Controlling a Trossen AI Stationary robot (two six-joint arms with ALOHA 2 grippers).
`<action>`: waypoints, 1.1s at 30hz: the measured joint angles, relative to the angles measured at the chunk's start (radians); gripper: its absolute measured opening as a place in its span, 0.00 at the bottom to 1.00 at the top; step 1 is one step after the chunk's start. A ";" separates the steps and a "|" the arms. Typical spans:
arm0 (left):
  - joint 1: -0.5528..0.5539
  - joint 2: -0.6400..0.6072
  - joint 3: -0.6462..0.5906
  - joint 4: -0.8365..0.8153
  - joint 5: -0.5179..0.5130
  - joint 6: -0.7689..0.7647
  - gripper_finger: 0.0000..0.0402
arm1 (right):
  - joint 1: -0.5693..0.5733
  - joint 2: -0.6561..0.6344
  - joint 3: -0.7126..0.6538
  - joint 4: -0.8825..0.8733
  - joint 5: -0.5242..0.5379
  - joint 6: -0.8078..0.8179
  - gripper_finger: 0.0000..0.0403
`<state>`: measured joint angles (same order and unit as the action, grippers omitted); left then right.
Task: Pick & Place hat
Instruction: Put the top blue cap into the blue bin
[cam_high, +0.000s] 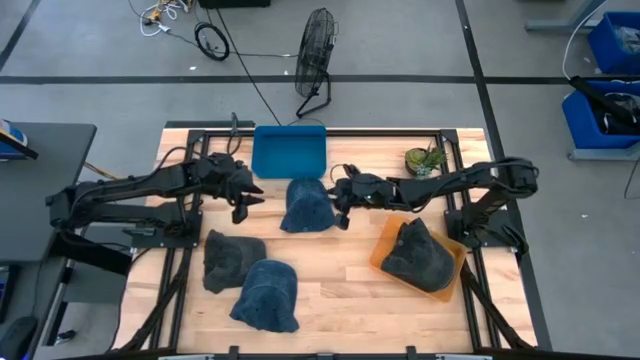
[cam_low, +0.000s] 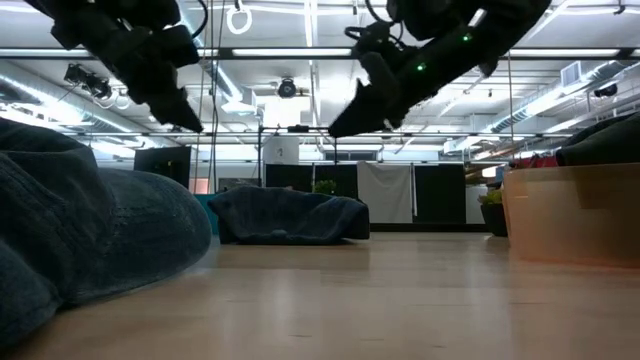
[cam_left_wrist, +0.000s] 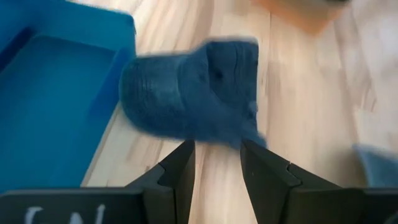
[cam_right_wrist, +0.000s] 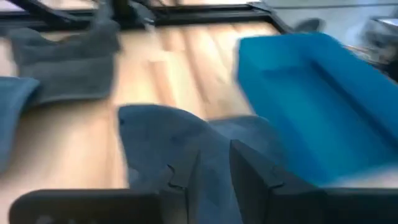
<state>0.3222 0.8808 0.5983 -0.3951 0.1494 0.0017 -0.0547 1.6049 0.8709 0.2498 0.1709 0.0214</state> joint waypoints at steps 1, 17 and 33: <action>0.000 0.002 0.000 0.015 -0.003 -0.032 0.33 | 0.000 0.015 0.003 0.019 -0.013 -0.009 0.24; -0.070 0.360 0.000 0.410 -0.131 -0.200 0.33 | -0.011 0.053 0.066 -0.174 0.075 -0.048 0.49; -0.092 0.629 0.000 0.647 -0.131 -0.254 0.33 | -0.007 0.052 0.066 -0.238 0.075 -0.004 0.45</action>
<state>0.2302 1.5101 0.5987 0.2516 0.0181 -0.2520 -0.0617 1.6567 0.9371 0.0113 0.2459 0.0170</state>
